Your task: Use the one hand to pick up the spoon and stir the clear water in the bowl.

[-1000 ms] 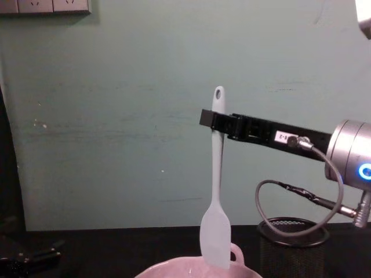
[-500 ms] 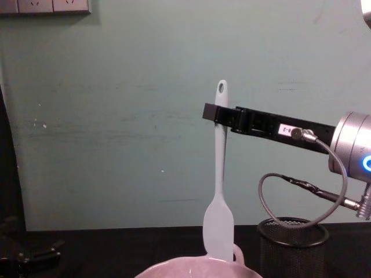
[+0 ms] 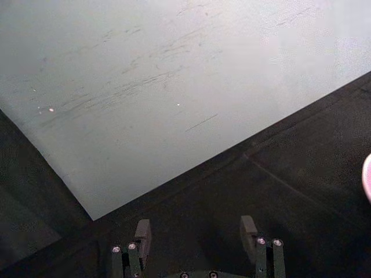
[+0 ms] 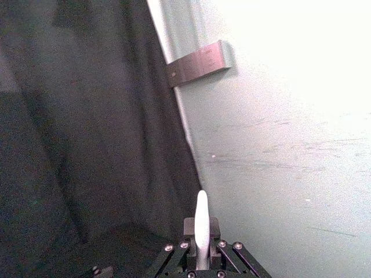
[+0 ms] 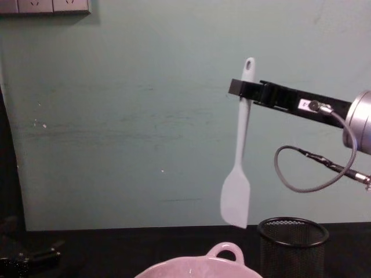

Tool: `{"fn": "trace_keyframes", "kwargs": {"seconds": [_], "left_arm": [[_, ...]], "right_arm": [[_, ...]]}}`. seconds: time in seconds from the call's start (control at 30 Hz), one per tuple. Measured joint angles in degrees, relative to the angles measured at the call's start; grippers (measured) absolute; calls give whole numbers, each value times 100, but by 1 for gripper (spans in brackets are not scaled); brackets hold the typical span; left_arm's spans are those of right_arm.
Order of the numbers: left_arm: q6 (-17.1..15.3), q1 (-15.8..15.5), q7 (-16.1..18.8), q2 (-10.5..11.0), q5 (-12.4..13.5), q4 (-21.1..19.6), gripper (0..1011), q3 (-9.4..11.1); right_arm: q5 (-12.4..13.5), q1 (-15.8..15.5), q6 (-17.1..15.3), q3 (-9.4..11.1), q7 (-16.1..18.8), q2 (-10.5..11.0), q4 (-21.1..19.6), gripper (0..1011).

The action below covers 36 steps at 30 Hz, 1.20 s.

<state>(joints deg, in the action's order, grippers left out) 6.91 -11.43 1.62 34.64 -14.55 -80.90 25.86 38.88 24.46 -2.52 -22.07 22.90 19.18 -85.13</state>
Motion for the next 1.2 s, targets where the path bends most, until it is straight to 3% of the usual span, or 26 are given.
{"fn": "trace_keyframes", "kwargs": {"seconds": [0.33, 0.57, 0.9, 1.2], "left_arm": [[0, 0, 0, 0, 0, 0, 1011, 0], [0, 0, 0, 0, 0, 0, 1011, 0], [0, 0, 0, 0, 0, 0, 1011, 0], [0, 0, 0, 0, 0, 0, 1011, 0]], "right_arm": [[215, -45, 64, 354, -231, 1, 99, 117], [401, -1, 193, 547, -174, -31, 498, 117], [431, 233, 389, 617, -78, -170, 1232, 117], [374, 194, 497, 668, -9, -227, 1457, 116]]}}
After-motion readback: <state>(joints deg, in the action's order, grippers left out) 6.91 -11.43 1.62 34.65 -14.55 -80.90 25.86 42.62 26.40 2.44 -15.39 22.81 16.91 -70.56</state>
